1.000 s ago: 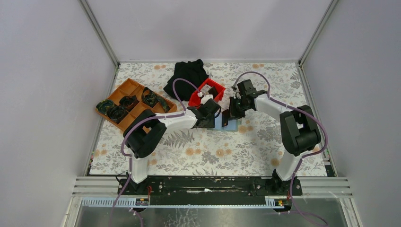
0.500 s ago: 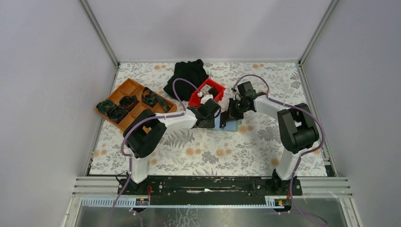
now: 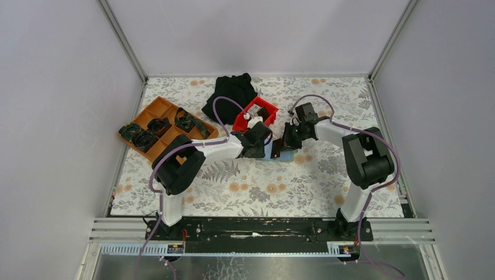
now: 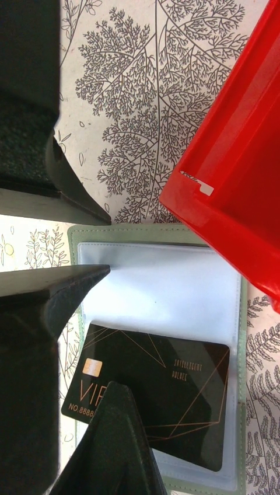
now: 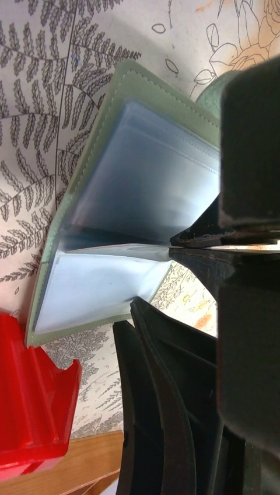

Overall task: Put the credit cards into the card holder
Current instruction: Insert the credit card into the card holder.

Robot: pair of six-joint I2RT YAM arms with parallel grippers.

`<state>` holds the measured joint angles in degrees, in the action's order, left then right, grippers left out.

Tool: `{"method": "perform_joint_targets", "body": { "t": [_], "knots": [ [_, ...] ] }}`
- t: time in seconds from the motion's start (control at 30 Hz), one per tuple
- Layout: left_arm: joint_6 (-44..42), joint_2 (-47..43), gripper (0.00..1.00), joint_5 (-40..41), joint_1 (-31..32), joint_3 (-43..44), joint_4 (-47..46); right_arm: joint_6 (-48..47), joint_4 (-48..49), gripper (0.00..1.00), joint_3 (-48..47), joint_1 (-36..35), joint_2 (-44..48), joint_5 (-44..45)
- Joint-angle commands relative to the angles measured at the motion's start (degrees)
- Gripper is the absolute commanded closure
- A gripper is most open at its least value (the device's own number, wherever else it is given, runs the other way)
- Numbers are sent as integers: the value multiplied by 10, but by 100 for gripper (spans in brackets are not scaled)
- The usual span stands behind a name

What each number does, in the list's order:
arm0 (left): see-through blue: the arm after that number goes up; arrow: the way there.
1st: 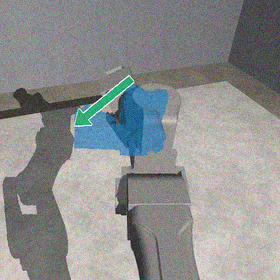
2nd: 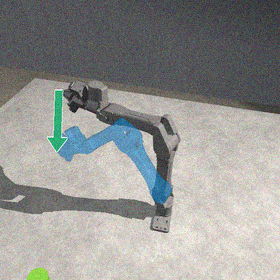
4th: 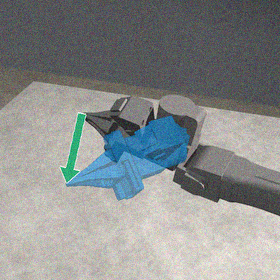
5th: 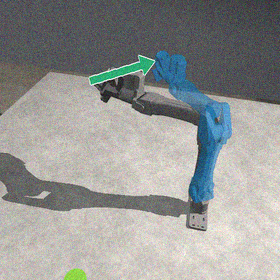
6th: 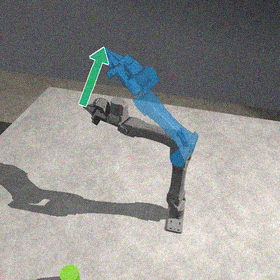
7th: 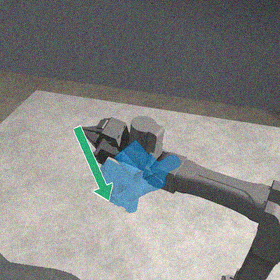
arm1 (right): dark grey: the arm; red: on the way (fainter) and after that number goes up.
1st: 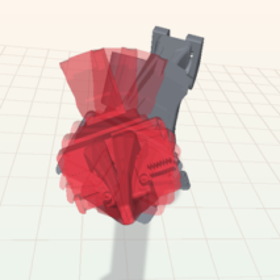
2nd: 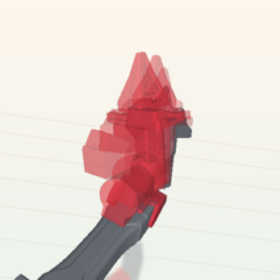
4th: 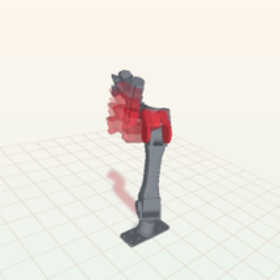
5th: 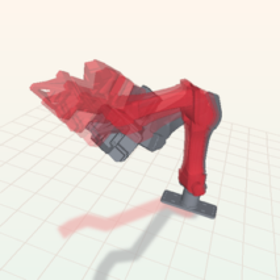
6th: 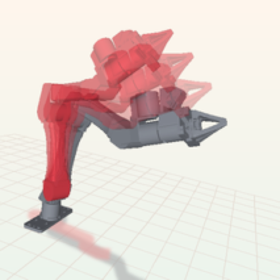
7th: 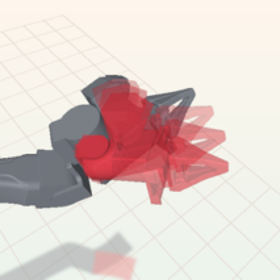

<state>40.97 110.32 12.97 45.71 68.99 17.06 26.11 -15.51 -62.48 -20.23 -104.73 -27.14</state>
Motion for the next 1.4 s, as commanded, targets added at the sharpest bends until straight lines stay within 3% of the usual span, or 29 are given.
{"method": "perform_joint_targets", "body": {
  "t": [0.0, 0.87, 1.37],
  "knots": [
    [-14, 24, 64, -5, 2, -22, 17, 11, 20, 100, 34, -4, 10, 5],
    [-22, 42, 66, -10, 2, -17, 20, -4, 45, 100, 68, -6, -34, -13],
    [-19, 42, 74, -17, 4, -39, 41, -20, 53, 100, 86, -14, -40, -18]
  ]
}}
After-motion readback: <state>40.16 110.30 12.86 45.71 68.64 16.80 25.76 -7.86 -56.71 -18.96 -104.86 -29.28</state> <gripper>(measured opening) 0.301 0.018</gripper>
